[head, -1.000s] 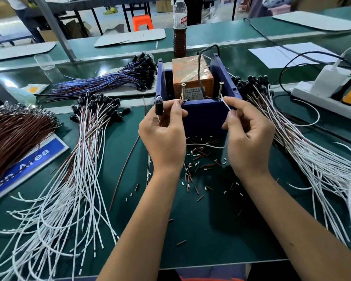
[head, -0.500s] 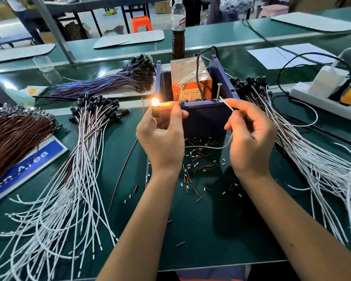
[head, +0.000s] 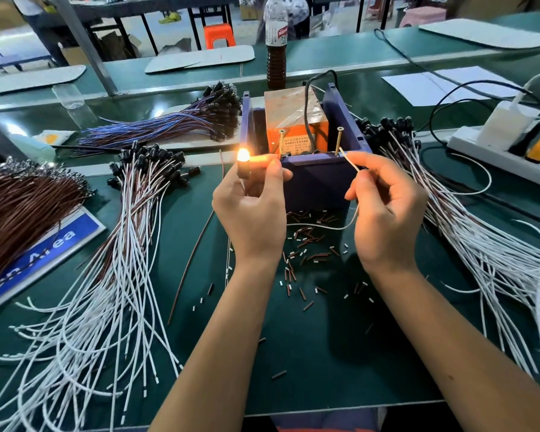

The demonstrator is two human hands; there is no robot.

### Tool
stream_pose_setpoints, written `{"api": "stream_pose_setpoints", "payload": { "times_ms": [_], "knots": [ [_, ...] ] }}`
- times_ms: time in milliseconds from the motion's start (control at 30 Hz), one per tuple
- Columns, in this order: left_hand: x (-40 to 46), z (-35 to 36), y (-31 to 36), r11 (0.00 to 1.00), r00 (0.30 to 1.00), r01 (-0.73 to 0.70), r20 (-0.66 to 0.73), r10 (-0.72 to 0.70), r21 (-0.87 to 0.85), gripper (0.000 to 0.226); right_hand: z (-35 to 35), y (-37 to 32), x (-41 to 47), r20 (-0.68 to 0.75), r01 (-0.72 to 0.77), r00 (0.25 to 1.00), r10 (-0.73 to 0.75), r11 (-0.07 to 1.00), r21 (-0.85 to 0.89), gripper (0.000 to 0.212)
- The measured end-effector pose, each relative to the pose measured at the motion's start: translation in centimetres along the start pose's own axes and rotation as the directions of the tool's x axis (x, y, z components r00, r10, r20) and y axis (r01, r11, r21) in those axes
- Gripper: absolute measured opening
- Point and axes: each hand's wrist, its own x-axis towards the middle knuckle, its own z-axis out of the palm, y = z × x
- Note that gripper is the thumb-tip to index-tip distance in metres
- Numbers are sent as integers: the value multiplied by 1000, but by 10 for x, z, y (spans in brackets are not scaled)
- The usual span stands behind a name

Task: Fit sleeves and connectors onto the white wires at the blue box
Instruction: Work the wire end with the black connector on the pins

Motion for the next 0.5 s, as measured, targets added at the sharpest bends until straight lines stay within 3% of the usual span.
{"api": "stream_pose_setpoints", "payload": {
  "times_ms": [500],
  "knots": [
    [0,0,-1,1000,1000,9,11,-9,-5,15,0,3,0,1,-10,1000,10,1000,9,30]
  ]
}}
